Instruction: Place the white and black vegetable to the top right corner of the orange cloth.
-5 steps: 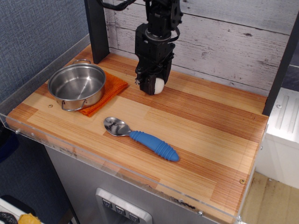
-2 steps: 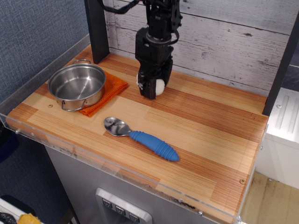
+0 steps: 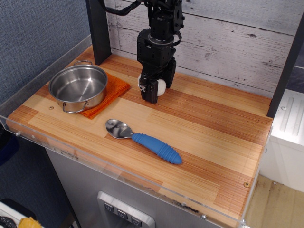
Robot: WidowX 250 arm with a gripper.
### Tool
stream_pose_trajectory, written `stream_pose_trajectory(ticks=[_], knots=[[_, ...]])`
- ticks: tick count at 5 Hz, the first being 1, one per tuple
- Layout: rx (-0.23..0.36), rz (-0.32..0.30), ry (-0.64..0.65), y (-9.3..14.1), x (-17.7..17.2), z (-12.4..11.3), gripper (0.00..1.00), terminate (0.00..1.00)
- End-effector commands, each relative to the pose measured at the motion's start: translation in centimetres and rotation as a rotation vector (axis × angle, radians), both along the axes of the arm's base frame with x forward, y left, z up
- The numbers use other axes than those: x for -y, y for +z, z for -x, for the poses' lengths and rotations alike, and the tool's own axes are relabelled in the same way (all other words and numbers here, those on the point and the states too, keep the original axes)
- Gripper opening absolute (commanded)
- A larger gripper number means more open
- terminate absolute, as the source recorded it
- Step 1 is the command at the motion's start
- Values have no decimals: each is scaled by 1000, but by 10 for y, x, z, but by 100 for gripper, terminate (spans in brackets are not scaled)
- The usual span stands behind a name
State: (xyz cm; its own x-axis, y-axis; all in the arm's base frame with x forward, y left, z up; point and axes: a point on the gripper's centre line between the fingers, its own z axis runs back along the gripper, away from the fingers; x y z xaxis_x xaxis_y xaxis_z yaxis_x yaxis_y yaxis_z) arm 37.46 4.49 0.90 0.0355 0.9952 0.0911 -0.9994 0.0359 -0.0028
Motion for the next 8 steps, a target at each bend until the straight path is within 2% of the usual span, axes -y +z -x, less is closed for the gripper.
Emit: stream_pose_trajectory(ticks=[1,2,4,7,8], knots=[[56,-9,-6,28,-1,4,100,0],[87,-3,-22,42,2,3,100,0],[151,-33,-28,81,3,9,100,0],[281,-62,-52,151,19,39,100,0],[306,-31,-59,164,21,47,100,0]])
